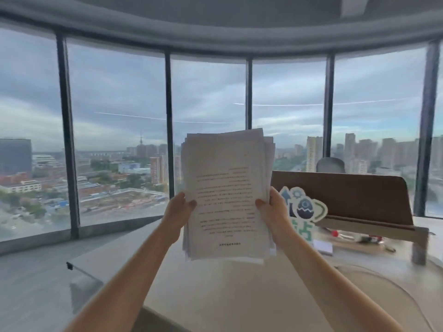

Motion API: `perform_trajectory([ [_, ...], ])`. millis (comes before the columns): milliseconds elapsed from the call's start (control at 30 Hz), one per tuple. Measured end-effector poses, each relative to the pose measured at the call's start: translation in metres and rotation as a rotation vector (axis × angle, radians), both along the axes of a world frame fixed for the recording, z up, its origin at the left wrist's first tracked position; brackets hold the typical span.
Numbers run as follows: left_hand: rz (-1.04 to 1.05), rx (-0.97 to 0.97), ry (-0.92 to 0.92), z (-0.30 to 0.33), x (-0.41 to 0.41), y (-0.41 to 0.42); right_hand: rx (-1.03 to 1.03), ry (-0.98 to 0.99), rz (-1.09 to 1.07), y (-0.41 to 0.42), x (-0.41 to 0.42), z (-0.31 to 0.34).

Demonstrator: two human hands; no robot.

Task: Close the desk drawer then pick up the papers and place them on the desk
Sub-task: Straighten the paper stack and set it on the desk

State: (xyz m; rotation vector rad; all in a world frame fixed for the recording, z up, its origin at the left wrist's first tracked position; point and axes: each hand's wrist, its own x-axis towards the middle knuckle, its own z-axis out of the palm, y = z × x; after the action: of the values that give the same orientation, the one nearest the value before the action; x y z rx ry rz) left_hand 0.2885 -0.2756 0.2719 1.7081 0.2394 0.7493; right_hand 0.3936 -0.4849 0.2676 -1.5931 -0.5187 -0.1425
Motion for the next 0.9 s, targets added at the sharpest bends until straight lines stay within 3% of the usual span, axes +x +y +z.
perform_trajectory([
  [133, -0.072, -0.023, 0.044, -0.020, 0.048, -0.016, 0.032, 0.066, -0.096, -0.019, 0.028, -0.022],
  [500, -0.101, -0.268, 0.092, -0.114, 0.155, 0.024, 0.048, 0.245, -0.070, 0.025, 0.118, -0.101],
  [900, -0.108, -0.251, 0.023, -0.099, 0.183, 0.044, 0.029, 0.185, -0.056, 0.053, 0.165, -0.095],
])
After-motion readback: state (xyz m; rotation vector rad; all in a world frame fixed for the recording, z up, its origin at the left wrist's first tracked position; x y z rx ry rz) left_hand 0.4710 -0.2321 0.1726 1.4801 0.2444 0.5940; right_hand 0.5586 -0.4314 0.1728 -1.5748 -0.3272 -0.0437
